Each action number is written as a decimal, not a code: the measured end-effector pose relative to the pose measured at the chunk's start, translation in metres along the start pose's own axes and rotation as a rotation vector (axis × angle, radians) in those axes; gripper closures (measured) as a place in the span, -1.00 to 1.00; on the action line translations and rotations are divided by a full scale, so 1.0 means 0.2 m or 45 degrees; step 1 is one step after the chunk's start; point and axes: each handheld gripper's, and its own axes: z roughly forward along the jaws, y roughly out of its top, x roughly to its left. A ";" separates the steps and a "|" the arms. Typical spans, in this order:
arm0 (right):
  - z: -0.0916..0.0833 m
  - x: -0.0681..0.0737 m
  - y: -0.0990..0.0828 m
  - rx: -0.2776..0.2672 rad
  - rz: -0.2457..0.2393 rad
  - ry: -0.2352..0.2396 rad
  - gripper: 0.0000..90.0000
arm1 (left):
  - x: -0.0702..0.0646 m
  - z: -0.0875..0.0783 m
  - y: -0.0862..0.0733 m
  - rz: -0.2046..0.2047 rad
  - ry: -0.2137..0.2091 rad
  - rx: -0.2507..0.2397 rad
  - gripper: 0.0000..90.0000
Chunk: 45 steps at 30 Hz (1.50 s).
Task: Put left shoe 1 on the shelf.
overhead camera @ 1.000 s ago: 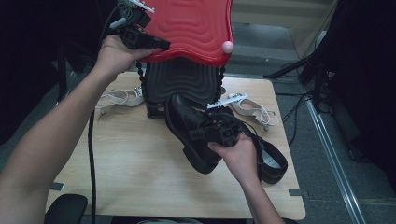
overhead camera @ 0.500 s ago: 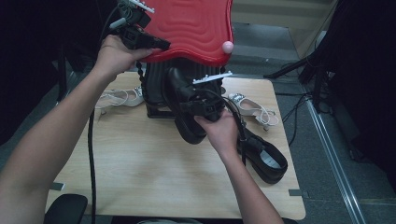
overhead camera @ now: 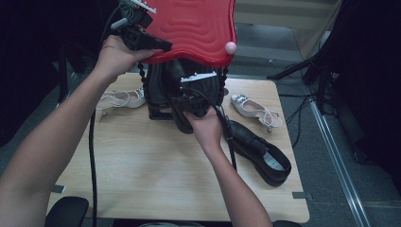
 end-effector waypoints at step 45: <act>0.08 0.08 0.05 -0.078 0.001 0.008 0.51 | 0.00 0.00 -0.01 -0.007 0.015 -0.019 1.00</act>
